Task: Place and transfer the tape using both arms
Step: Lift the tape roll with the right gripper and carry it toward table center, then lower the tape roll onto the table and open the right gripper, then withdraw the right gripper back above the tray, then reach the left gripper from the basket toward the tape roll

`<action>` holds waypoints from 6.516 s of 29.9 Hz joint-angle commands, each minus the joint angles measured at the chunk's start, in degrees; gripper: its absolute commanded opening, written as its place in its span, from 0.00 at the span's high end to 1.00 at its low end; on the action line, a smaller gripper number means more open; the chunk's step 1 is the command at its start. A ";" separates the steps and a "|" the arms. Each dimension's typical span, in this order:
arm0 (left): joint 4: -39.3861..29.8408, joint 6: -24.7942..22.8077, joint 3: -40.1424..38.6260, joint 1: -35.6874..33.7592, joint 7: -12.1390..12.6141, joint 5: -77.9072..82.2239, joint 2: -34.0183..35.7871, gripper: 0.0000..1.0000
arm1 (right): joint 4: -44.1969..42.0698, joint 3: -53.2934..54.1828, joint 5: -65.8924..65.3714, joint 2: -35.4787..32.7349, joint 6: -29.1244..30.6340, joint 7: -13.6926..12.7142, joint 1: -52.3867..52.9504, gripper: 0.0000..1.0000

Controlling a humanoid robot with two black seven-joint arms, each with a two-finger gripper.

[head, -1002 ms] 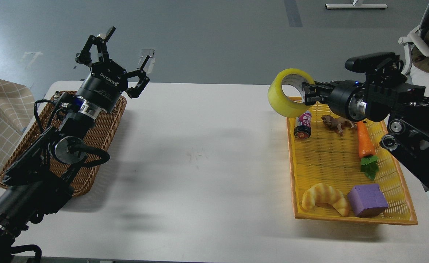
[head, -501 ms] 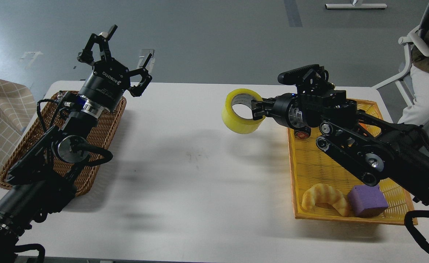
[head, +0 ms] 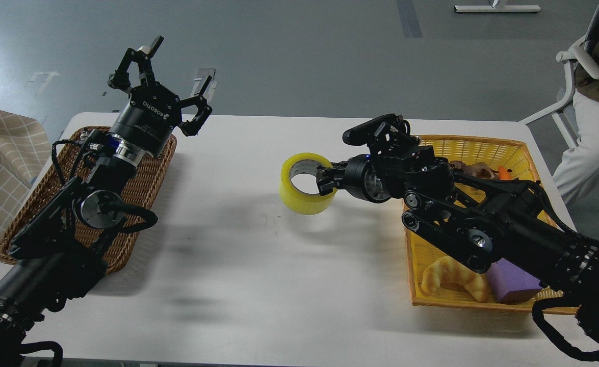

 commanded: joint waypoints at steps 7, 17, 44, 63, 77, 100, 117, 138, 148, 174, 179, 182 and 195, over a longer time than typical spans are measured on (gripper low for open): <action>0.01 0.00 0.00 -0.09 -0.08 -0.21 -0.40 0.02 | -4.08 -1.50 -0.14 3.93 0.00 -0.09 0.32 1.00; -0.08 0.00 0.00 -0.17 0.01 -0.21 -0.67 0.02 | -6.46 -1.76 -0.31 3.93 0.00 -0.18 0.15 1.00; -0.08 0.00 0.00 -0.17 0.01 -0.21 -1.55 0.02 | -7.42 -2.29 -1.19 3.93 0.00 -0.18 -3.11 0.96; -0.08 0.00 0.09 -0.17 0.01 -0.03 -1.55 0.02 | -7.25 -2.02 -0.40 3.93 0.00 -1.06 -3.02 0.04; -0.08 0.00 0.00 -0.17 0.18 0.05 -1.55 0.02 | 0.64 0.08 1.26 1.57 0.00 -1.15 0.84 0.04; 0.09 0.00 0.44 -0.26 0.71 0.58 -1.02 0.02 | 19.03 36.10 17.61 -15.23 0.00 -0.88 -14.08 0.02; 1.50 0.00 0.36 -0.79 0.71 0.58 -0.49 0.02 | 13.95 59.93 50.20 -11.98 0.00 -0.53 -25.96 0.02; 1.32 0.00 0.62 -0.61 0.71 0.67 -0.58 0.02 | -0.74 63.01 89.42 -9.08 0.00 -0.36 -26.40 0.01; 1.24 0.00 1.14 -0.70 0.71 0.67 -0.49 0.02 | -0.92 63.72 92.85 -8.29 0.00 -0.36 -28.77 0.01; 2.20 0.00 2.29 -1.23 1.32 1.37 -0.93 0.02 | -10.59 65.39 98.65 -8.37 0.00 -1.06 -28.16 0.01; 2.20 0.00 2.64 -1.67 1.32 1.55 -0.67 0.02 | -10.50 65.39 98.65 -8.81 0.00 -1.15 -28.16 0.01; 2.20 0.00 2.73 -2.02 1.06 4.26 -0.40 0.02 | -10.33 65.39 98.65 -8.90 0.00 -1.15 -28.24 0.01; -4.72 2.85 6.85 -5.00 0.89 27.72 3.63 0.02 | -9.97 65.39 98.65 -8.55 0.00 -0.97 -28.77 0.01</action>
